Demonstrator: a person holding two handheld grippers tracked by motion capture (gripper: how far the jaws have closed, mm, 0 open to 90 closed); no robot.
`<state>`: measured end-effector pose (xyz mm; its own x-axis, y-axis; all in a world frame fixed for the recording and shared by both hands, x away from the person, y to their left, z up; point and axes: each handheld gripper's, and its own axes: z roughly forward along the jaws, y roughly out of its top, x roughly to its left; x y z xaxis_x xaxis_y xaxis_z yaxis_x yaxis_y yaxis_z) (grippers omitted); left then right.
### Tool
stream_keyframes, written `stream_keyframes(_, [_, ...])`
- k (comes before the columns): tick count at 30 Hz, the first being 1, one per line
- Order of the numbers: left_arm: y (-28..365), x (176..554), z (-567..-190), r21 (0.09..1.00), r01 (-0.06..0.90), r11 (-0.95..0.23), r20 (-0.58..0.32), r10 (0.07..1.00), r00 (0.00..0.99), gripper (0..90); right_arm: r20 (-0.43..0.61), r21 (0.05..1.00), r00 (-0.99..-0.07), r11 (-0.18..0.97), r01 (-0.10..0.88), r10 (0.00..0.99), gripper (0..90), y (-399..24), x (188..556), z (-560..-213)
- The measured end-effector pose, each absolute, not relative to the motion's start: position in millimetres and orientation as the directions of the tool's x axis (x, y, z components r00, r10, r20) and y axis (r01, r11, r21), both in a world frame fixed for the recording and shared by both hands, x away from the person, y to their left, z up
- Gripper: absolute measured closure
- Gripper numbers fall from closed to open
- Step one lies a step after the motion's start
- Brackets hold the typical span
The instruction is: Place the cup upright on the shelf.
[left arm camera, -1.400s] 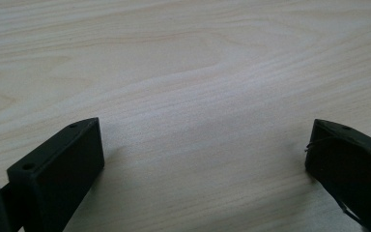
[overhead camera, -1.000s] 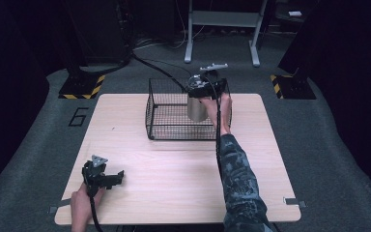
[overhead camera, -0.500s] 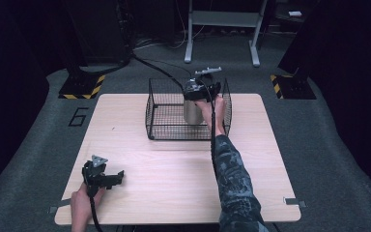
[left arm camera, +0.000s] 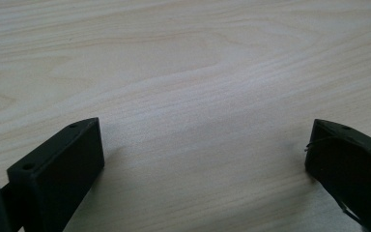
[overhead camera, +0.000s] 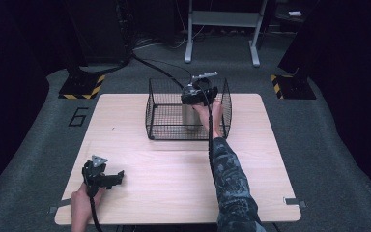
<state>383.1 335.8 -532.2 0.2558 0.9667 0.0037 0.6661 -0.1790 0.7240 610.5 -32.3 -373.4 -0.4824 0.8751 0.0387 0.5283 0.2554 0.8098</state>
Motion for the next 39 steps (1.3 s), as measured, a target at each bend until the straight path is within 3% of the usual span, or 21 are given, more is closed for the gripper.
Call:
stream_keyframes(13, [336, 383, -532, 0.724, 0.666, -0.179, 0.004, 0.967, 0.256, 0.1, 0.058, 0.799, -0.473, 0.244, 0.55, 0.879, 3.6, -35, 609, -389])
stream_keyframes(35, [336, 383, -532, 0.724, 0.666, -0.179, 0.004, 0.967, 0.256, 0.1, 0.007, 0.765, -0.538, 0.342, 0.546, 0.843, 0.8, -41, 601, -389])
stream_keyframes(39, [336, 383, -532, 0.724, 0.666, -0.18, 0.004, 0.967, 0.257, 0.1, 0.043, 0.753, -0.531, 0.322, 0.574, 0.846, 0.0, -41, 600, -387])
